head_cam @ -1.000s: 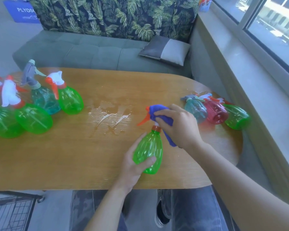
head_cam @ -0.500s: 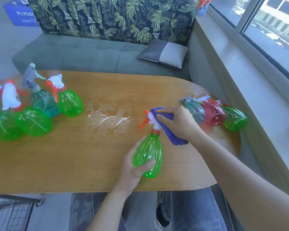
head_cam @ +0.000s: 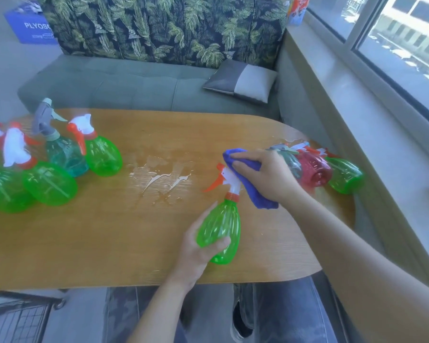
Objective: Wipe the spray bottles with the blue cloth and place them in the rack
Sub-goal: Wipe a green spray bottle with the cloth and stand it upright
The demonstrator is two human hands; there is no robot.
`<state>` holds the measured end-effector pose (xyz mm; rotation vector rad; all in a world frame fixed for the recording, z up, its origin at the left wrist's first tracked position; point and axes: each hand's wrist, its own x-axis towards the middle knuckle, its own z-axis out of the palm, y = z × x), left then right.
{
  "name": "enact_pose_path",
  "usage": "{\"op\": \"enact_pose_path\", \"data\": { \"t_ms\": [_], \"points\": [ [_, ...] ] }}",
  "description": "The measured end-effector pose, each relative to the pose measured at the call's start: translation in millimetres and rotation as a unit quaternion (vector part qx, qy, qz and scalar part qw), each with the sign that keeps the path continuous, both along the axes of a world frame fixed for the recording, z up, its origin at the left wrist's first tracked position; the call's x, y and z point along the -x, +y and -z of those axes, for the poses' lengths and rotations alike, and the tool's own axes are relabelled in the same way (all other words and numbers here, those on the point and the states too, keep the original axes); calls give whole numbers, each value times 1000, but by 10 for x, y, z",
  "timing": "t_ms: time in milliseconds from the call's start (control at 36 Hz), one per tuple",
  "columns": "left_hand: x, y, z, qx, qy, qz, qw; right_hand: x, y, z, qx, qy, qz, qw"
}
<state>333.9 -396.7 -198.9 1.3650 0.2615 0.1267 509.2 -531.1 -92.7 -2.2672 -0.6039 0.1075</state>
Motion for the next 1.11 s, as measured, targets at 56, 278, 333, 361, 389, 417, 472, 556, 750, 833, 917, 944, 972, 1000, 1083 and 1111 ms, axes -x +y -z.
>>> {"op": "enact_pose_path", "data": {
  "t_ms": [56,278,333,361,389,417,472,556,750,833,917,944,972,1000,1083,1111],
  "points": [
    [4,-1,-12,-2,0,0,1000,40,70,85,7,-6,-9,1000],
    [4,8,33,13,8,2,1000,83,-139,132,57,13,-6,998],
    [-5,22,58,18,8,-1,1000,69,-231,98,89,27,-17,996],
    [-8,28,62,18,8,-2,1000,51,-279,61,113,31,-23,993],
    [-10,31,57,17,8,-3,1000,28,-330,22,147,28,-34,988],
    [-10,30,53,15,7,-3,1000,11,-371,-13,190,16,-49,980],
    [-14,21,47,11,9,0,1000,-1,-415,-52,258,-38,-67,963],
    [-15,1,47,16,11,-8,1000,40,-333,-12,197,-187,-9,962],
    [-9,-23,-12,11,14,-17,1000,178,48,190,117,-354,-102,922],
    [-13,-18,-22,23,15,-15,1000,119,83,268,126,-341,-76,929],
    [-15,-19,-26,25,17,-11,999,82,82,236,110,-348,-23,931],
    [-13,-16,-26,24,17,-11,1000,86,86,217,103,-355,-20,929],
    [-11,-14,-21,24,16,-13,999,98,92,208,97,-363,-31,926],
    [-11,-11,-17,24,16,-16,999,115,94,212,97,-371,-54,922],
    [-24,-8,-3,22,9,-20,1000,137,80,279,111,-364,-98,919],
    [-29,-8,3,22,8,-17,1000,127,73,301,106,-353,-84,926]
  ]
}}
